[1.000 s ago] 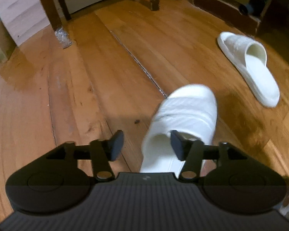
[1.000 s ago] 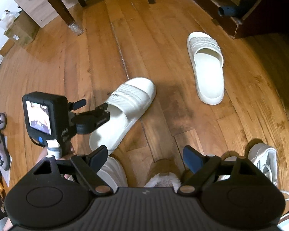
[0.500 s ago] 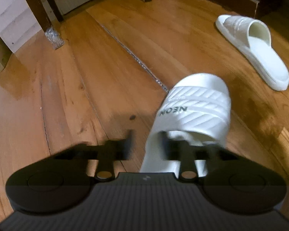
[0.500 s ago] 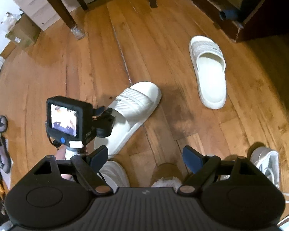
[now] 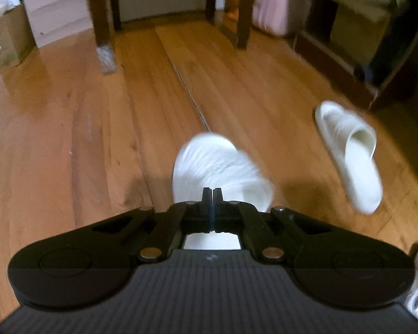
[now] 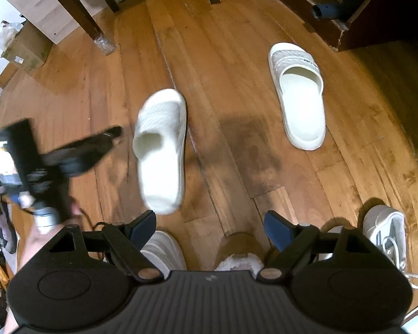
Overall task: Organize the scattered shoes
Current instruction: 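Carry the white NEON slide with the left gripper toward the charm clogs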
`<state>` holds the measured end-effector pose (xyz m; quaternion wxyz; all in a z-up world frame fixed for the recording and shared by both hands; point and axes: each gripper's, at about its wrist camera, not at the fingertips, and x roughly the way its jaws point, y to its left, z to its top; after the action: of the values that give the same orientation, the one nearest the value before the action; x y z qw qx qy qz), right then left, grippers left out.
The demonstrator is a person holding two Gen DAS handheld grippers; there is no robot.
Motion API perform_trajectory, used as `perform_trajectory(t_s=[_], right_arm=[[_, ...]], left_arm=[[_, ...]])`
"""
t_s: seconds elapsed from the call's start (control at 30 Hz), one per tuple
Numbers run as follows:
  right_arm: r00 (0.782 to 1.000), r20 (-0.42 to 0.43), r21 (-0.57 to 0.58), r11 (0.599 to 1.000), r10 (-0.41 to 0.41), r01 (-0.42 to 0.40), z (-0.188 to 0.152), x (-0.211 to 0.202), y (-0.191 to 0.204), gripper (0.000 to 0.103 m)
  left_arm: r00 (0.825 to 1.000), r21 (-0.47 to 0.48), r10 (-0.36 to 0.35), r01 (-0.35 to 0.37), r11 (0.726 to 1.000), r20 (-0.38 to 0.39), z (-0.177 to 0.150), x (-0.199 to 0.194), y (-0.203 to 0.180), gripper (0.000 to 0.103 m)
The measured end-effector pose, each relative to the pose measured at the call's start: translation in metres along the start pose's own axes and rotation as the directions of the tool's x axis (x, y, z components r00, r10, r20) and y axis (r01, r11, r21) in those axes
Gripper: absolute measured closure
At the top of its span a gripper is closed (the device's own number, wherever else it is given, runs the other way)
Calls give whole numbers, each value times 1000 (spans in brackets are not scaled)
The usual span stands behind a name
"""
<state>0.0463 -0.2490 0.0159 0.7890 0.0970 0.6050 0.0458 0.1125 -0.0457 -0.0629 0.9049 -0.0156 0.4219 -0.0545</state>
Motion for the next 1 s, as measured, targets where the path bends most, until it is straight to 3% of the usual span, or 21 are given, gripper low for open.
perform_trajectory(t_s=[0.13,0.23,0.43,0.47,0.53,0.57,0.67,0.77,0.8,0.9,1.0], right_arm=[[1000,-23,-8,1000,-1,1,0,7,7,17],[1000,-23,-16,1000,7,-8,0,7,15,17],[1000,0,-18,1000,10,-10,-1,0,23,17],[1000,1,-19,1000,10,-10,-1,0,23,17],[1000,1,-24,1000,7,-7,0,0,24,17],[1000,0,-25,1000,5,-5,0,1,23,17],[1000,-2,-17,1000,-3,3,3,4,20,17],[1000,-5,-9,1000,-4,4,5,6,18,17],[1000,-7,-14,1000,-4,4,5,6,18,17],[1000,-11,-31,999,-15,14,4,8,17,17],[1000,-3,-33,999,-24,23,2,5,15,17]], left_arm=[[999,57,45,-46,997,13,3,-28,11,103],[998,121,69,-69,990,7,-3,-25,15,103],[987,289,156,-142,947,-26,-45,45,9,95],[985,318,170,-154,935,-24,-52,55,5,91],[981,342,193,-174,923,-20,-58,70,1,73],[980,327,199,-181,928,-22,-59,77,2,58],[984,262,176,-161,952,-34,-57,90,8,57],[992,263,119,-104,959,-44,-52,96,4,56],[993,278,110,-96,956,-38,-51,96,1,49],[986,312,165,-147,939,-30,-51,106,-9,23],[970,313,243,-227,922,-14,-52,120,-12,23]])
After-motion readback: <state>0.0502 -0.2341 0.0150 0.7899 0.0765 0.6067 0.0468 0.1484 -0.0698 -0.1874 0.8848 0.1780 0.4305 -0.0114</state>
